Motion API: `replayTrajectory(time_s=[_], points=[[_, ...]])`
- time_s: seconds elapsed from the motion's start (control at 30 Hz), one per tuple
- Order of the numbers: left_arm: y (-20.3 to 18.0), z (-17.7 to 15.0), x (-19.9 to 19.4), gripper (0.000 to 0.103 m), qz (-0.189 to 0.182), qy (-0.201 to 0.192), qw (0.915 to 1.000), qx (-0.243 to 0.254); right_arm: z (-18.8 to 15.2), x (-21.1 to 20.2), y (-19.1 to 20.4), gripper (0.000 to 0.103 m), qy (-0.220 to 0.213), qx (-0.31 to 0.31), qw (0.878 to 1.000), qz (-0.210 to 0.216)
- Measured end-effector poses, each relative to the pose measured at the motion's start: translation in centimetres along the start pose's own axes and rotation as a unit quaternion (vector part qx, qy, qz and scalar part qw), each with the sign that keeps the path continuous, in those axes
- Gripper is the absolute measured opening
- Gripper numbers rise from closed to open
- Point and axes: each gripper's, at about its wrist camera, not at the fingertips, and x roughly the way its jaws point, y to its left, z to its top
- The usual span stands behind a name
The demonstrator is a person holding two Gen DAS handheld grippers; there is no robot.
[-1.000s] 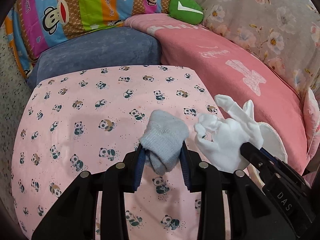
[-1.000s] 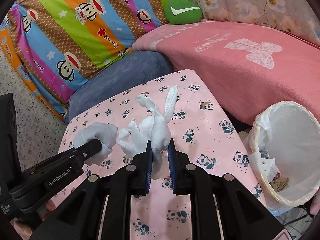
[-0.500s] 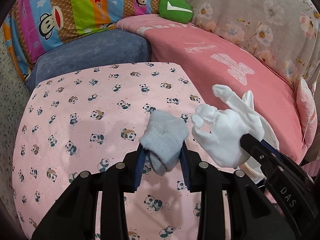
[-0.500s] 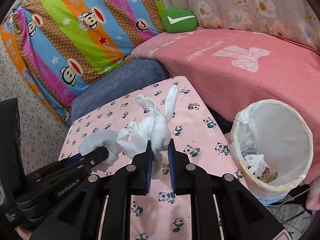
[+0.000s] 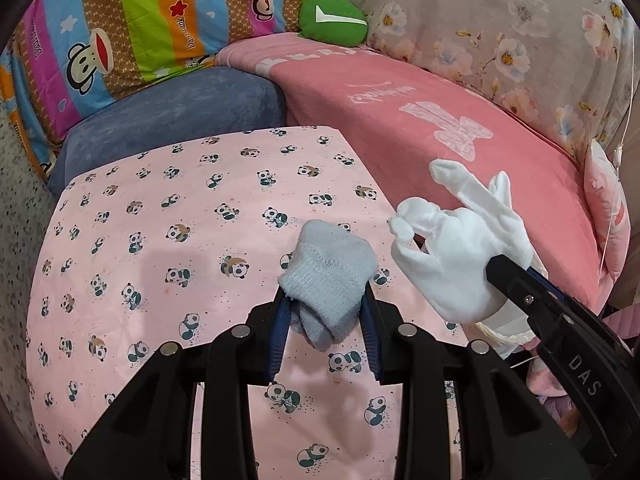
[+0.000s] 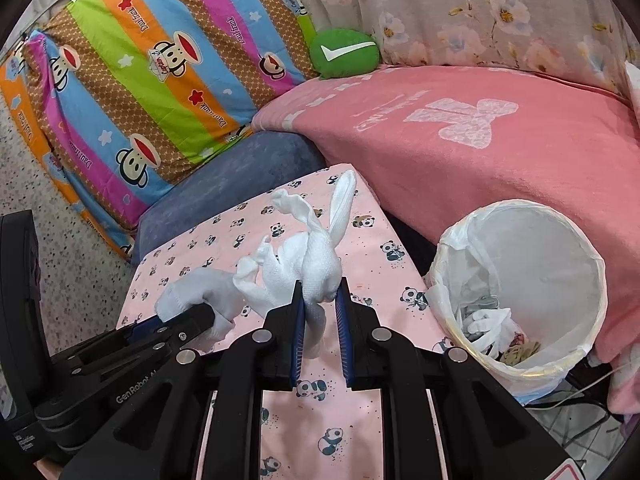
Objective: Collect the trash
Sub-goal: 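Lift the grey sock and white glove and carry them over the white bin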
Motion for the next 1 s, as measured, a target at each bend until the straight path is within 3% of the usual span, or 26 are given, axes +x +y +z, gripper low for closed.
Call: replayTrajectory(time_s=[1.0], points=[[-11.0,1.3,2.4,0.032,-0.042,0.019,0.9952,0.087,0.7,-3.9,-12.0,0.016,-0.041,0.070,0.994,-0.070]])
